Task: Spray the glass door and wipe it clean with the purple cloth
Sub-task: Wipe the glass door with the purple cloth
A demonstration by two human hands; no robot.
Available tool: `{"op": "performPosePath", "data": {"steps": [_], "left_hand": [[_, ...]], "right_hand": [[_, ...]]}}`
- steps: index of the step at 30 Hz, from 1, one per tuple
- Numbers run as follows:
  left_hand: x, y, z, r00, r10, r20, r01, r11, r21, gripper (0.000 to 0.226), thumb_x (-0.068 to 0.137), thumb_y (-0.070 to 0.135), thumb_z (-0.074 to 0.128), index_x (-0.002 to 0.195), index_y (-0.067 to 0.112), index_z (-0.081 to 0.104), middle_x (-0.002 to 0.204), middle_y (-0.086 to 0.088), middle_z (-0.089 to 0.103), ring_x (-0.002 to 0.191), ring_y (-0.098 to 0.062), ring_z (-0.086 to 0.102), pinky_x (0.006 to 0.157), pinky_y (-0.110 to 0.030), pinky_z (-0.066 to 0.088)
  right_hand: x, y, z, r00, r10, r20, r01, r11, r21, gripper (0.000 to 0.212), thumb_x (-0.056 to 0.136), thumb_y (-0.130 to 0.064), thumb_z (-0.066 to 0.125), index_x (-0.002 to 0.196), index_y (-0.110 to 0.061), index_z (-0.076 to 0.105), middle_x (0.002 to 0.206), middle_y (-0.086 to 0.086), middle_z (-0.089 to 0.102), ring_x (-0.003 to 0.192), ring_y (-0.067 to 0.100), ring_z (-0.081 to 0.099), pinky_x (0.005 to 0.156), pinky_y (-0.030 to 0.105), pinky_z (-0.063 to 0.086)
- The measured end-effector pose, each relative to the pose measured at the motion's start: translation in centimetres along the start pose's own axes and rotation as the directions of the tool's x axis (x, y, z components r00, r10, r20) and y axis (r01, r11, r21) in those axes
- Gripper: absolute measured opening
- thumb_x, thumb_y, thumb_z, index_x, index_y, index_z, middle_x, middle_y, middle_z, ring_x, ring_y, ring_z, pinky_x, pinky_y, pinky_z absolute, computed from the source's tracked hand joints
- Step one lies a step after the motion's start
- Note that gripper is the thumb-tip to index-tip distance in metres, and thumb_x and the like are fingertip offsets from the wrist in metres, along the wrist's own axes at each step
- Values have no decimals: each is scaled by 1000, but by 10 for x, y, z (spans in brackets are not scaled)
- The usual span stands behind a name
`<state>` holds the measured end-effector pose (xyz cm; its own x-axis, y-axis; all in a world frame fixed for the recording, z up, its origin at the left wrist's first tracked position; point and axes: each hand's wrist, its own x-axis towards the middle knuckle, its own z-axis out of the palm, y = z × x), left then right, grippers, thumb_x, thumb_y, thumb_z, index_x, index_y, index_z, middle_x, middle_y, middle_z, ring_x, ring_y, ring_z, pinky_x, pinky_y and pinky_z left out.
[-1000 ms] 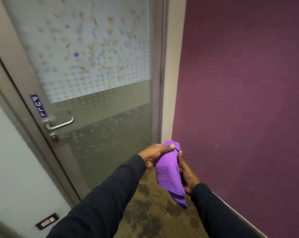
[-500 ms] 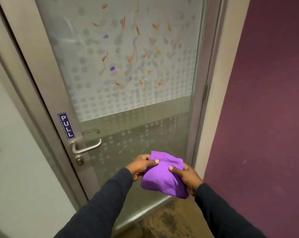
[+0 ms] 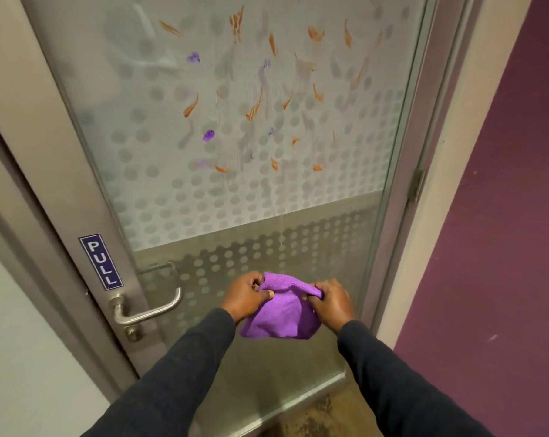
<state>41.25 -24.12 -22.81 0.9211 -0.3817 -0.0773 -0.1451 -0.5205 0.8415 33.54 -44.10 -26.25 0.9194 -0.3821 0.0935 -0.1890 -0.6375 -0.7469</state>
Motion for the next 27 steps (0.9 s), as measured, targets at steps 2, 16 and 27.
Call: {"op": "performPosePath", "data": {"steps": [2, 16, 27], "left_hand": [[11, 3, -1, 999, 11, -44, -9, 999, 48, 22, 89, 11, 74, 84, 9, 53, 78, -9, 49, 73, -19, 43, 68, -31, 36], [70, 49, 4, 889, 130, -438, -30, 973, 228, 25, 87, 15, 73, 71, 18, 54, 67, 8, 54, 65, -14, 51, 55, -19, 33], [89, 63, -25, 795, 276, -540, -155, 953, 259, 13, 91, 24, 69, 82, 26, 59, 61, 6, 58, 58, -10, 55, 55, -33, 49]], "right_hand": [[19, -2, -2, 999, -39, -15, 38, 998, -52, 14, 93, -20, 67, 91, -11, 77, 93, 6, 54, 88, 22, 54, 76, 24, 37], [121, -33, -35, 990, -132, -54, 111, 948, -299, 24, 96, -33, 56, 97, -18, 75, 94, 11, 74, 88, 36, 68, 67, 31, 43], [94, -74, 41, 934, -103, -343, 205, 939, 277, 65, 105, -43, 44, 162, -22, 19, 164, 4, 34, 150, 26, 34, 120, 46, 36]]}}
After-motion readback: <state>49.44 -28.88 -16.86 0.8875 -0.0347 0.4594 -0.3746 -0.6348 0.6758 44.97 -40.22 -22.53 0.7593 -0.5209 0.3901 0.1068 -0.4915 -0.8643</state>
